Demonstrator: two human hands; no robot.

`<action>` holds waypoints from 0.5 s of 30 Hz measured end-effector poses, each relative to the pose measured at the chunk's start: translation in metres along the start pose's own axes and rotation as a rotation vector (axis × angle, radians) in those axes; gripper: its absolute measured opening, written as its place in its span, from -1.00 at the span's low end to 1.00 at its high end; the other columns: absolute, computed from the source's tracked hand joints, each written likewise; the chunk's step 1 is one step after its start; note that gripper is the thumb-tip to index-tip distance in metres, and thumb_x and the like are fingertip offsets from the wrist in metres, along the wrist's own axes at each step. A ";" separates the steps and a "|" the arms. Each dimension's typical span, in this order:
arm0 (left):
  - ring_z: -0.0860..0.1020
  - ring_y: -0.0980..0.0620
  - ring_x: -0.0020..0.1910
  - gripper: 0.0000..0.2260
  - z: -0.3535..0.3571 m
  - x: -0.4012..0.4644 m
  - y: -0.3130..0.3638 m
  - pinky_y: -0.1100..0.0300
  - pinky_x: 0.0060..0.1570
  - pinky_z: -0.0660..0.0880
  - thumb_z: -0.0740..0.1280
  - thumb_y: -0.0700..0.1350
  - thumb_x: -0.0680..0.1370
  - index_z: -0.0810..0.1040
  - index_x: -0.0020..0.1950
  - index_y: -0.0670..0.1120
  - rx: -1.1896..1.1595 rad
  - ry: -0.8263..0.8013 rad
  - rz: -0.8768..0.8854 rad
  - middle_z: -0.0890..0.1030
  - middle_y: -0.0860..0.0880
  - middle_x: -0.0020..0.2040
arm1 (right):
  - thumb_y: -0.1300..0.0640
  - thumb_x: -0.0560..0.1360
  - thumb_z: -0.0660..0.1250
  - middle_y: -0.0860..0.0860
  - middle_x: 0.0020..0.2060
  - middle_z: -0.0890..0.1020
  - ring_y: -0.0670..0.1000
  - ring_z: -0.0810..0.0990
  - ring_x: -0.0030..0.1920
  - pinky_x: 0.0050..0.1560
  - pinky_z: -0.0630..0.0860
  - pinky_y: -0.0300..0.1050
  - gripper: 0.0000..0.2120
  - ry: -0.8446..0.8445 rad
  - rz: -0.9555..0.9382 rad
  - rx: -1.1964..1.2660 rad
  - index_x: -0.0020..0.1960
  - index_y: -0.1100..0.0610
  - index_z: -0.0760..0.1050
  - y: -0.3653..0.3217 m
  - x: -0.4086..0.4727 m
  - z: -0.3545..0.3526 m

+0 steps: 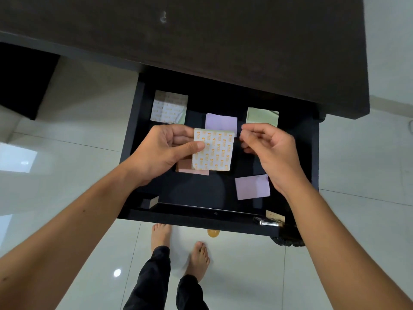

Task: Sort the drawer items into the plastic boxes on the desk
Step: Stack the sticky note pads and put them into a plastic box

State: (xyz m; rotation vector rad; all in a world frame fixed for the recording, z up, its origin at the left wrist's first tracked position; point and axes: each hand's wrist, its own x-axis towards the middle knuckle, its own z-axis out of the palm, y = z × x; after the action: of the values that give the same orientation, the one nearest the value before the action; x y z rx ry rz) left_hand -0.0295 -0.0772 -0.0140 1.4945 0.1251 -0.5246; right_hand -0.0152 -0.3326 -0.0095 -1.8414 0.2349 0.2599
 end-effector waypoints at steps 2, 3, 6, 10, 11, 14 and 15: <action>0.75 -0.04 0.10 -0.82 -0.001 0.000 0.001 0.10 0.09 0.69 0.46 -0.18 0.55 0.67 0.15 -0.15 -0.024 0.007 -0.010 0.78 -0.09 0.06 | 0.08 0.59 0.48 -0.08 0.05 0.72 -0.08 0.69 0.07 0.17 0.66 -0.10 -0.85 0.174 -0.097 -0.231 0.15 0.01 0.72 0.010 0.004 -0.008; 0.75 -0.04 0.10 -0.82 -0.001 0.000 0.001 0.10 0.06 0.69 0.45 -0.19 0.57 0.67 0.16 -0.15 -0.033 0.012 -0.015 0.78 -0.10 0.07 | 0.09 0.60 0.47 -0.08 0.11 0.69 -0.10 0.65 0.13 0.20 0.63 -0.12 -0.85 0.232 -0.162 -0.336 0.16 0.01 0.72 0.015 0.007 -0.011; 0.75 -0.03 0.08 -0.85 -0.001 0.001 0.001 0.15 -0.03 0.70 0.41 -0.20 0.62 0.65 0.18 -0.16 -0.052 0.031 -0.025 0.78 -0.09 0.06 | 0.13 0.63 0.44 -0.03 0.39 0.56 0.01 0.46 0.46 0.45 0.37 -0.21 -0.70 0.229 -0.228 -0.595 0.34 0.10 0.66 0.027 0.015 -0.013; 0.75 -0.03 0.09 -0.83 -0.001 0.002 0.000 0.05 -0.01 0.72 0.38 -0.18 0.64 0.64 0.22 -0.14 -0.020 0.042 -0.044 0.78 -0.07 0.07 | 0.12 0.65 0.41 -0.01 0.52 0.47 0.06 0.35 0.55 0.42 0.14 -0.44 -0.61 0.143 -0.184 -0.761 0.46 0.14 0.57 0.032 0.017 -0.011; 0.75 -0.04 0.08 -0.83 -0.002 0.003 0.000 0.04 -0.03 0.72 0.38 -0.17 0.65 0.63 0.23 -0.14 -0.014 0.043 -0.046 0.78 -0.07 0.07 | 0.13 0.63 0.43 -0.01 0.46 0.53 0.09 0.40 0.49 0.33 0.14 -0.55 -0.64 0.147 -0.209 -0.779 0.41 0.15 0.61 0.031 0.017 -0.011; 0.76 -0.04 0.05 -0.82 -0.002 0.004 0.000 0.07 -0.12 0.72 0.37 -0.15 0.65 0.62 0.24 -0.13 -0.026 0.053 -0.048 0.78 -0.06 0.07 | 0.13 0.55 0.53 -0.01 0.23 0.59 0.10 0.52 0.30 0.25 0.42 -0.37 -0.74 0.163 -0.244 -0.750 0.24 0.13 0.71 0.030 0.019 -0.010; 0.76 -0.04 0.05 -0.82 -0.003 0.004 0.000 0.09 -0.13 0.72 0.36 -0.15 0.66 0.62 0.24 -0.13 -0.027 0.058 -0.048 0.77 -0.06 0.07 | 0.13 0.53 0.55 -0.01 0.19 0.56 0.08 0.54 0.25 0.24 0.55 -0.17 -0.73 0.174 -0.237 -0.717 0.22 0.11 0.71 0.032 0.020 -0.009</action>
State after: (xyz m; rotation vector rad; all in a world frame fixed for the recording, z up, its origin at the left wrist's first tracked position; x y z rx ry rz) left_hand -0.0255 -0.0756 -0.0159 1.4837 0.2134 -0.5164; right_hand -0.0051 -0.3503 -0.0419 -2.5830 0.0350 0.0089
